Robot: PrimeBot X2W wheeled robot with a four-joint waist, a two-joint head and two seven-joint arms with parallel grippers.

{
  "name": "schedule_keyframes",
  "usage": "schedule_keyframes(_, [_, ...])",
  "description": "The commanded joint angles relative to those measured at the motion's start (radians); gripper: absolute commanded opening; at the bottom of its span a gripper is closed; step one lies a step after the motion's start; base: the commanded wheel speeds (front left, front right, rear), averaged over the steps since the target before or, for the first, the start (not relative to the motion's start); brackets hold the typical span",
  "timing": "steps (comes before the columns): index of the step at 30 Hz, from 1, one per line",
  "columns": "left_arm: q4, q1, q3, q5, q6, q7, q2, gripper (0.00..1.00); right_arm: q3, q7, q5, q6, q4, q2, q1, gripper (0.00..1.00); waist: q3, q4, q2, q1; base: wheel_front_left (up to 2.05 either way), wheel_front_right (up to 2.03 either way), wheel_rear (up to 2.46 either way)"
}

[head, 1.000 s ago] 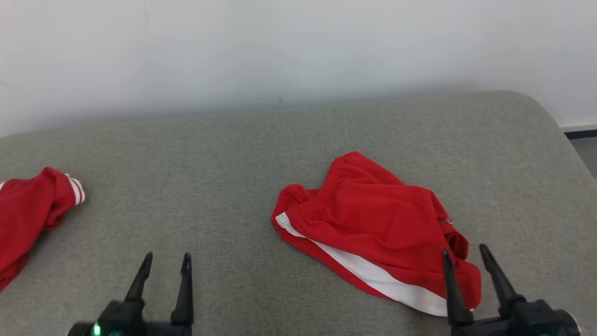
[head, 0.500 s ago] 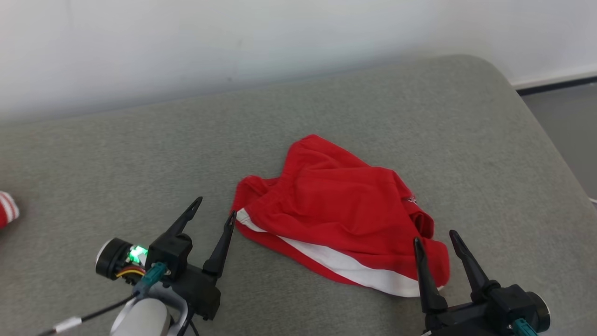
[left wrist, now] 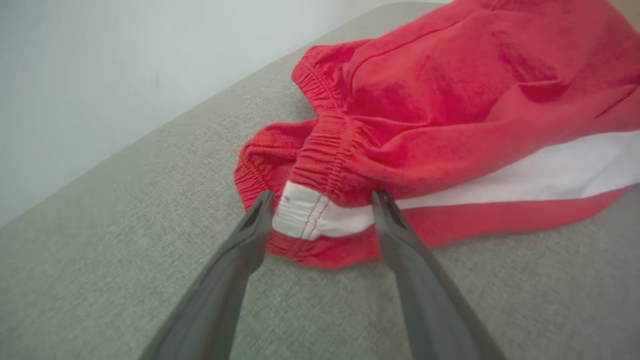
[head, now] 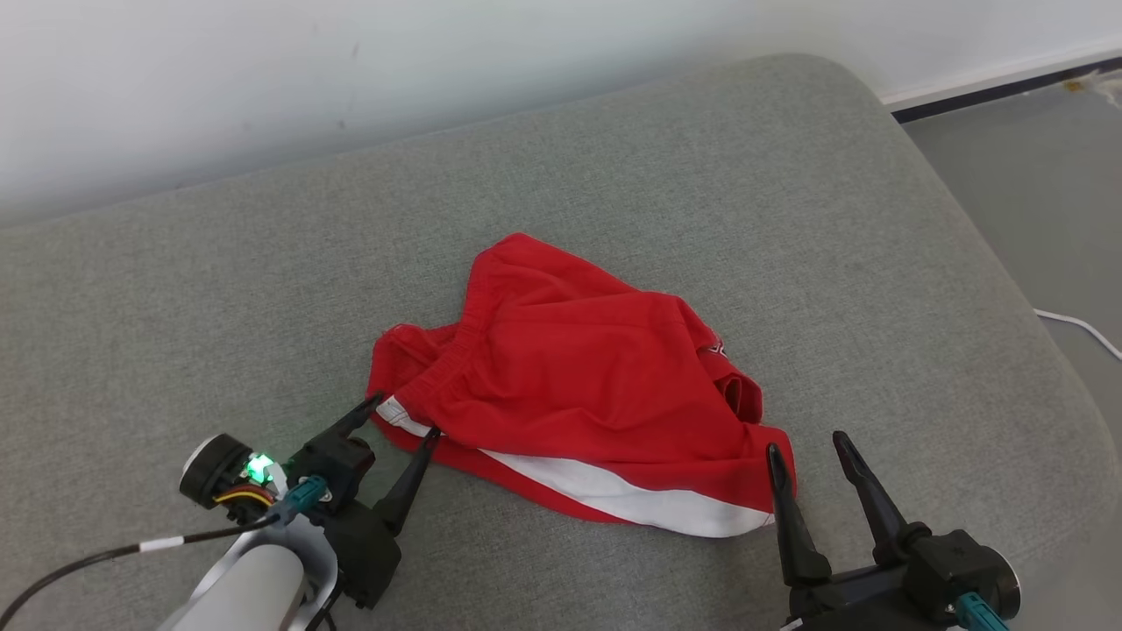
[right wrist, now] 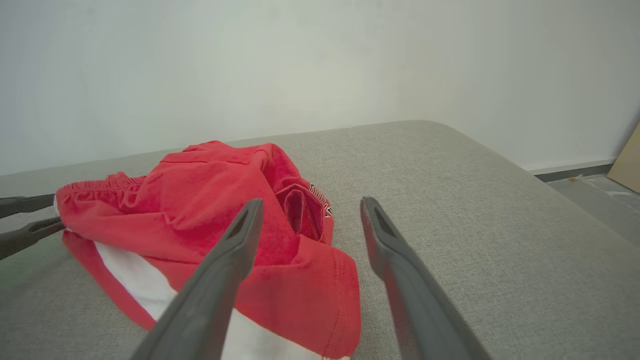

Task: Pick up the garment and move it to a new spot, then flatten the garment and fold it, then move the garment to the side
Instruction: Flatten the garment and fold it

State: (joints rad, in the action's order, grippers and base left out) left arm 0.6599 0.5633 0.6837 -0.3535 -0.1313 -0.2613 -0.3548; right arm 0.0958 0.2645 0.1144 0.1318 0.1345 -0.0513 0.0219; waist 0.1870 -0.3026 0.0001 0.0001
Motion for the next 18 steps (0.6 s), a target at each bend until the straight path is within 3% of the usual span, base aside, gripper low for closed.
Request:
schedule_keyframes(1, [0.007, 0.021, 0.021, -0.011, 0.002, -0.003, -0.007, 1.00, 0.001, 0.003, 0.004, -0.002, 0.001, 0.002, 0.009, 1.00, 0.001, -0.004, -0.0001, -0.0001, 0.00, 0.00, 0.00])
schedule_keyframes(4, [0.030, 0.040, 0.067, -0.041, 0.002, -0.003, -0.014, 1.00, 0.002, 0.003, -0.001, -0.002, 0.005, 0.002, 0.008, 1.00, -0.004, -0.005, -0.0001, -0.0001, 0.00, 0.00, 0.00])
schedule_keyframes(5, [0.047, 0.043, 0.087, -0.057, 0.002, -0.003, -0.015, 0.72, 0.003, 0.003, -0.003, -0.002, 0.007, 0.002, 0.008, 1.00, -0.007, -0.006, -0.0001, -0.0001, 0.00, 0.00, 0.00])
schedule_keyframes(6, [0.054, 0.052, 0.102, -0.066, 0.002, -0.003, -0.013, 0.33, 0.004, 0.003, -0.005, -0.002, 0.009, 0.002, 0.008, 1.00, -0.009, -0.006, -0.0001, -0.0001, 0.00, 0.00, 0.00])
schedule_keyframes(7, [0.059, 0.060, 0.113, -0.083, 0.002, -0.003, -0.011, 0.00, 0.004, 0.003, -0.007, -0.002, 0.010, 0.002, 0.008, 1.00, -0.013, -0.005, -0.0001, -0.0001, 0.00, 0.00, 0.00])
schedule_keyframes(12, [0.043, 0.045, 0.127, -0.142, 0.002, -0.003, -0.016, 0.00, -0.006, 0.003, -0.012, -0.002, 0.006, 0.002, -0.019, 1.00, -0.037, 0.021, -0.0001, -0.0001, 0.00, 0.00, 0.00])
schedule_keyframes(18, [-0.057, -0.046, 0.027, -0.131, 0.006, -0.003, -0.019, 0.00, -0.016, 0.003, -0.016, -0.002, 0.009, 0.002, -0.048, 1.00, -0.071, 0.111, -0.0001, -0.0001, 0.00, 0.00, 0.00])
